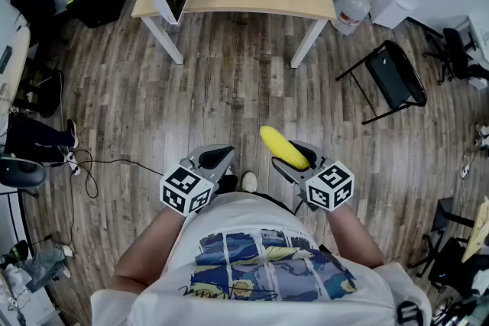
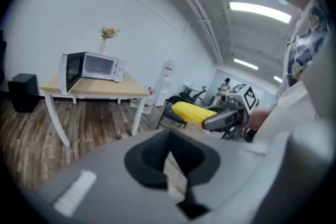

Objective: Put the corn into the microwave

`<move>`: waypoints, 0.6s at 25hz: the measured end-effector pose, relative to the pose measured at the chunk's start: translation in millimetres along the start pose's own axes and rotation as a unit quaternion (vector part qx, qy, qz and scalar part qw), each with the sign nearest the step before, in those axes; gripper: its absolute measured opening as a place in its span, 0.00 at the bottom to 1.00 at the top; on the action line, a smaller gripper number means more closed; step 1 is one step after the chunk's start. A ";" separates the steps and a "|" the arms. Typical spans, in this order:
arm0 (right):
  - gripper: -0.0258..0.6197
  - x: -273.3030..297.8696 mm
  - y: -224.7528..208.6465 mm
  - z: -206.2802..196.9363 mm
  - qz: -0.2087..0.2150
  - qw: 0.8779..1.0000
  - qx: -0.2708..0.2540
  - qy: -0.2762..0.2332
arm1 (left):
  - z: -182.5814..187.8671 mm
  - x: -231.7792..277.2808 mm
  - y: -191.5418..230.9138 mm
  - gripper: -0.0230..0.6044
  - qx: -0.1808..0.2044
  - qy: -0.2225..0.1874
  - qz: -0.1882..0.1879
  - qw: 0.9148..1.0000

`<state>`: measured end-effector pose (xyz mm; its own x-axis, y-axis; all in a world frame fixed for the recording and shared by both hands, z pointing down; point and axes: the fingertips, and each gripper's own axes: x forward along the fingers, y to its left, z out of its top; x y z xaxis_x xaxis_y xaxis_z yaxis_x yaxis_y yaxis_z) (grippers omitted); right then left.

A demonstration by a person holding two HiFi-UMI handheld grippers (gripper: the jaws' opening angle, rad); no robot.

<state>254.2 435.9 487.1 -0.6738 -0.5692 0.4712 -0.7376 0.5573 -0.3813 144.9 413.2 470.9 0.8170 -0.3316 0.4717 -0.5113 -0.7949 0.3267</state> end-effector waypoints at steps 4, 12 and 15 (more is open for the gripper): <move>0.42 5.5 -2.8 2.9 0.001 1.000 -0.010 0.001 | 5.3 -1.9 3.9 0.05 0.004 -0.011 0.012 1.000; 0.42 30.8 -8.9 9.2 -0.003 1.000 -0.015 0.019 | 15.7 -7.8 39.2 0.05 -0.010 -0.028 0.014 0.999; 0.42 51.6 -15.1 21.0 -0.010 1.000 -0.005 0.021 | 24.5 -3.6 65.7 0.05 -0.003 -0.030 0.001 1.000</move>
<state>229.7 385.4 500.5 -0.6564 -0.5545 0.5114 -0.7501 0.5523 -0.3638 114.9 349.8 470.6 0.8306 -0.3625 0.4227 -0.5139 -0.7914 0.3311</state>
